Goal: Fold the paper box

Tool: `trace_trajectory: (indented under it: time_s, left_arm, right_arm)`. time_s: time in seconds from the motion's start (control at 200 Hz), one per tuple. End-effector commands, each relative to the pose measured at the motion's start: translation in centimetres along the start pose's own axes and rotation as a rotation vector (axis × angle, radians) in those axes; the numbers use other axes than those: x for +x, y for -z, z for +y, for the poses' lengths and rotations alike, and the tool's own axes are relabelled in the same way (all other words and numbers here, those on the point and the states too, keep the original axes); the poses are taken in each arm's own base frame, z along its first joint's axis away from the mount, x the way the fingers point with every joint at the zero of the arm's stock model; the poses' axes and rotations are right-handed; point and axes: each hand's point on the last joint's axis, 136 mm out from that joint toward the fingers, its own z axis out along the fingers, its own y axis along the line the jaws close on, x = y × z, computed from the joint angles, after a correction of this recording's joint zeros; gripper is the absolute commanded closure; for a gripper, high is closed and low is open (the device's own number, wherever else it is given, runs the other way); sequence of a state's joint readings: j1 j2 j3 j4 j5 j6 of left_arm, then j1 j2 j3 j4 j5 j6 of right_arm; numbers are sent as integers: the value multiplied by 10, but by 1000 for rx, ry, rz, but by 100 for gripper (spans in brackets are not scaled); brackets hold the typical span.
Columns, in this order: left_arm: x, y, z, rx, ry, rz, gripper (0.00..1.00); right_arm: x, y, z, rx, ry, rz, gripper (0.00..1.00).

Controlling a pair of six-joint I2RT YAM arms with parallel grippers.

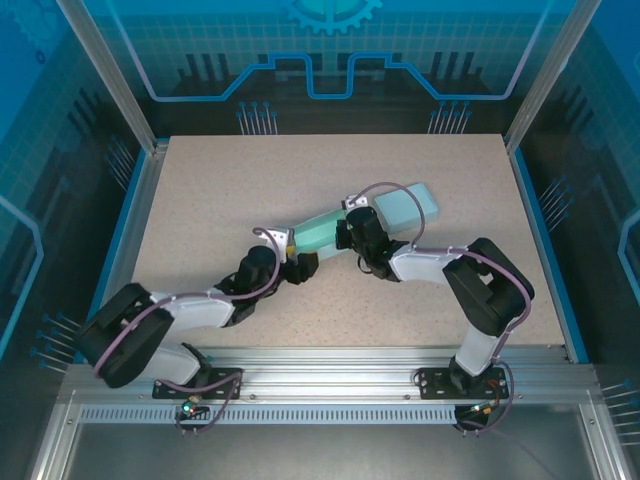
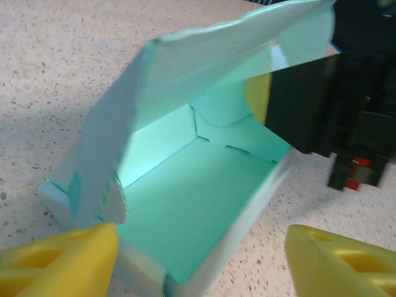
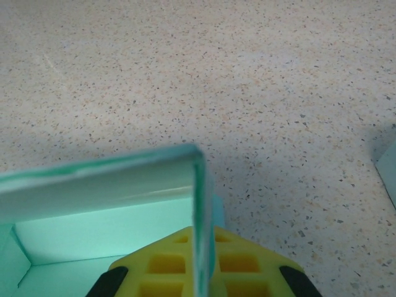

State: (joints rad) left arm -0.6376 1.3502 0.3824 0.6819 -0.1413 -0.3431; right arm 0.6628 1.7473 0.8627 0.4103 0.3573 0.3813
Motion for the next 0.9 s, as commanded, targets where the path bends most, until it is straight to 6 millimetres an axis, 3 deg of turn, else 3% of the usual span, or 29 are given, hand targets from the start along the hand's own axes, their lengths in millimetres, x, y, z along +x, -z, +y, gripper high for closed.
trace_trajectory:
  time_s: [0.0, 0.27, 0.36, 0.435, 0.585, 0.725, 0.795, 0.895]
  left_arm:
    - [-2, 20, -6, 29, -37, 5, 18]
    - [-43, 61, -8, -15, -41, -93, 12]
    - [-62, 68, -2, -86, -41, -113, 13]
    - [-81, 70, -8, -102, -75, -109, 13]
    - [-116, 57, -25, -108, -133, -83, 17]
    - [-144, 36, -33, -89, -70, -82, 38]
    - [-146, 22, -38, -46, -18, -56, 46]
    - [-135, -1, -40, -14, 36, 26, 50]
  right_arm:
    - [101, 2, -13, 21, 76, 307, 94]
    - [106, 5, -16, 29, 88, 314, 94]
    - [107, 8, -18, 32, 96, 314, 93]
    - [109, 12, -19, 32, 104, 317, 93]
    - [113, 18, -21, 35, 132, 330, 90]
    - [119, 18, -22, 49, 152, 344, 88]
    - [120, 20, -21, 50, 153, 342, 87]
    - [115, 24, -19, 54, 164, 331, 83]
